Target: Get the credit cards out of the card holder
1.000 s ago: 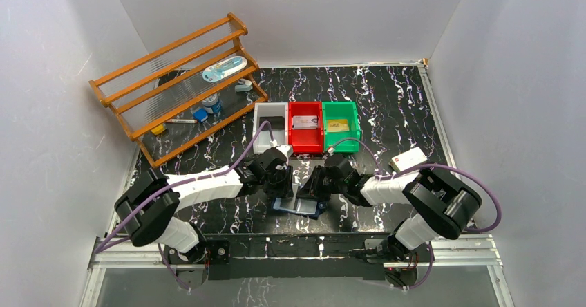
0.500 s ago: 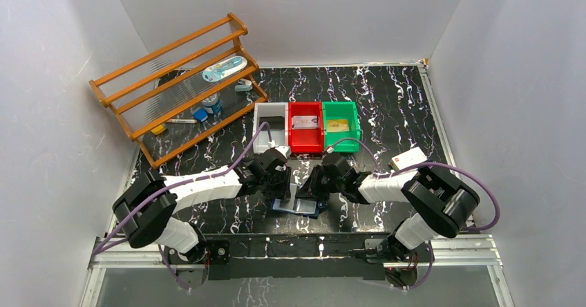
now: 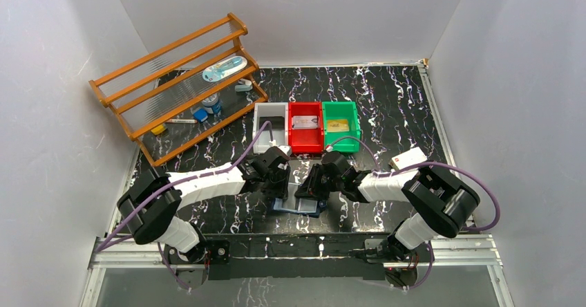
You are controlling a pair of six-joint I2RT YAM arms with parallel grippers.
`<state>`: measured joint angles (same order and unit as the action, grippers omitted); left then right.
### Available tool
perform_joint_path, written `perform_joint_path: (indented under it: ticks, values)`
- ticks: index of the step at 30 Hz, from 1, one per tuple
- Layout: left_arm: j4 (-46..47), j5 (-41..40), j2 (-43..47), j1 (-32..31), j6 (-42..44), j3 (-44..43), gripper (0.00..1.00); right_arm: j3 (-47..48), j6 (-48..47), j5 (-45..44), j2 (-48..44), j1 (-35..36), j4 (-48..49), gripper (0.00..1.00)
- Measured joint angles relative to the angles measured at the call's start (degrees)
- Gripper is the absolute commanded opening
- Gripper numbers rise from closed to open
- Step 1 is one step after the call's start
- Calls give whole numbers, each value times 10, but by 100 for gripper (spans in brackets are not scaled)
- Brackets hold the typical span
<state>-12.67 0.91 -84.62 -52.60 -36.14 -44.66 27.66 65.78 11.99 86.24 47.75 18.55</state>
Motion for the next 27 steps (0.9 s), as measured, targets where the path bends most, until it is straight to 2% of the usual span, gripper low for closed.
perform_joint_path:
  ticks: [7,14,19,27]
  values:
    - [4,6,1,0,-8,3,25,30,-18,-33,-11,1,-72,16]
    - [6,8,1,-1,-14,5,25,18,-42,-56,-71,0,-96,16]
    - [3,6,1,-1,-14,5,25,7,-48,-47,-74,-10,-93,18]
    - [-21,-5,13,-1,-6,4,32,-12,-40,-20,-61,-30,-64,19]
